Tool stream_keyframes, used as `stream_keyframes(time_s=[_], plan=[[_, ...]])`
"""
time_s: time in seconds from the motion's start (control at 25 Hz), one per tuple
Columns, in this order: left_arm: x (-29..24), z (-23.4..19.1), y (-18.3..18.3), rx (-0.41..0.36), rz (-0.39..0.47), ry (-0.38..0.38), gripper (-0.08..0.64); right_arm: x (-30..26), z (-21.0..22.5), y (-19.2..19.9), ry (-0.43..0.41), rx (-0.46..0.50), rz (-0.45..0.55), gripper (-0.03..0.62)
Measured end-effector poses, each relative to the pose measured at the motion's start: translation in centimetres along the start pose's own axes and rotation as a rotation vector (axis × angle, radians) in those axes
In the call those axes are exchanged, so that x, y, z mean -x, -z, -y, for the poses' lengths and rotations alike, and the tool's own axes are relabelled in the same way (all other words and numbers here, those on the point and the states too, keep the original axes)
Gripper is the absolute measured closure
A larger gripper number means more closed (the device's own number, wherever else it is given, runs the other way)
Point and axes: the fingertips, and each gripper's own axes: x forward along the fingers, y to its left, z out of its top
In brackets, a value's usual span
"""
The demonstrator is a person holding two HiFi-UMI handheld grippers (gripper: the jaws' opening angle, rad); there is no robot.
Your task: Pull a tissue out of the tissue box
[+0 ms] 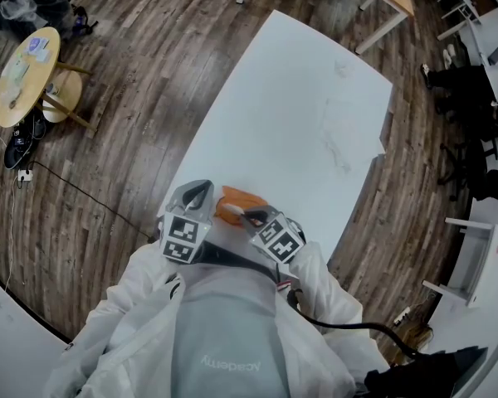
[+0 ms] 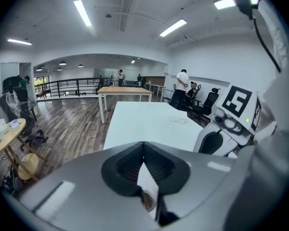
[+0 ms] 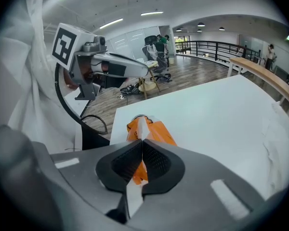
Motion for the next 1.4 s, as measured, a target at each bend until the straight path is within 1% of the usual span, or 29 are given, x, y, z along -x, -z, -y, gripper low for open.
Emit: stream_keyframes(time_s=[0.28, 0.52, 0.68, 0.92, 1.4], plan=[[-0.6, 1.0, 1.7, 0.003, -0.042, 0.030, 0.560, 0.3, 0.5, -0.2, 0.016, -0.012, 0.007, 0.588], [-0.7, 2.1, 2.6, 0.020, -0.073, 0.051, 0.560, 0.9, 1.0, -0.2, 0.026, -0.016, 0.019, 0.588], [-0.6, 2.8, 3.4, 0.047, -0.091, 0.069, 0.560, 0.9, 1.2, -0.2, 0.035, -0.022, 0.024, 0.588], [-0.5, 4.0, 4.5, 0.057, -0.113, 0.095, 0.560, 1.3, 1.3, -0.3, 0.043, -0.023, 0.031, 0.588], [-0.9, 5.0, 7.0, 0.064, -0.163, 0.111, 0.560, 1.7, 1.1, -0.3, 0.058, -0.026, 0.045, 0.588]])
